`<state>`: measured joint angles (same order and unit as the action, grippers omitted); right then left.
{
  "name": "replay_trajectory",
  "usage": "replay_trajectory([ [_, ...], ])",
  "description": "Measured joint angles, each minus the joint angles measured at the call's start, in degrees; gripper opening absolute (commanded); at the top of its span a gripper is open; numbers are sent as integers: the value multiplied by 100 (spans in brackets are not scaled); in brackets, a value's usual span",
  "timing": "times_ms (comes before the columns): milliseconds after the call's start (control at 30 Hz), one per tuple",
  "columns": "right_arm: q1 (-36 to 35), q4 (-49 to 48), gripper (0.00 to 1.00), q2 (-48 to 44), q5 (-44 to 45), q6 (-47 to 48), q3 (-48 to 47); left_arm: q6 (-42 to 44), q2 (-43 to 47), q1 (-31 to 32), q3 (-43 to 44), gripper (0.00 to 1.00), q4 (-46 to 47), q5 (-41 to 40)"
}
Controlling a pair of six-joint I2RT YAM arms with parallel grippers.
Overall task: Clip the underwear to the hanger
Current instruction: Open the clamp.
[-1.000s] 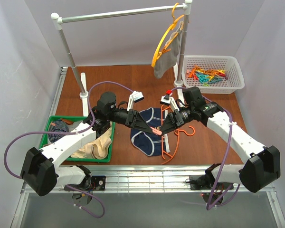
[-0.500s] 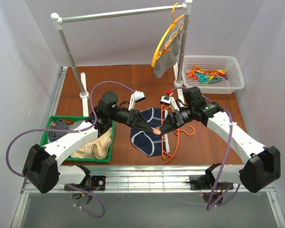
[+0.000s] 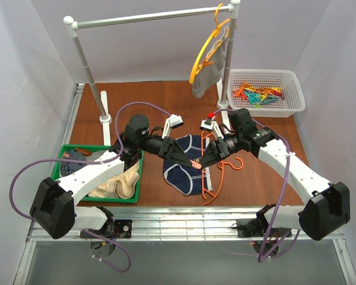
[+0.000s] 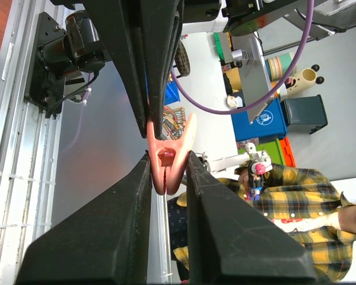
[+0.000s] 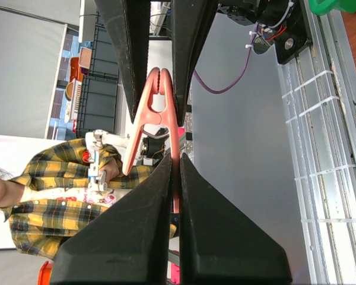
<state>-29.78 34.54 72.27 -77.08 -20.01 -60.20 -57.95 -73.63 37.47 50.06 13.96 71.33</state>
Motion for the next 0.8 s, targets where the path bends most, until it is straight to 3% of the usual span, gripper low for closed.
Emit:
replay_trajectory([
  [100, 0, 0, 1, 0, -17, 7, 2, -7, -4, 0, 2, 12, 31, 24],
  [333, -4, -4, 43, 28, 13, -46, -2, -63, -13, 15, 0, 10, 166, 50],
  [633, 210, 2, 62, 55, 164, -7, -13, -55, 22, -197, -76, 10, 267, 96],
  [800, 686, 0, 64, -61, 188, 9, -11, -61, 28, -498, -136, 10, 317, 107],
])
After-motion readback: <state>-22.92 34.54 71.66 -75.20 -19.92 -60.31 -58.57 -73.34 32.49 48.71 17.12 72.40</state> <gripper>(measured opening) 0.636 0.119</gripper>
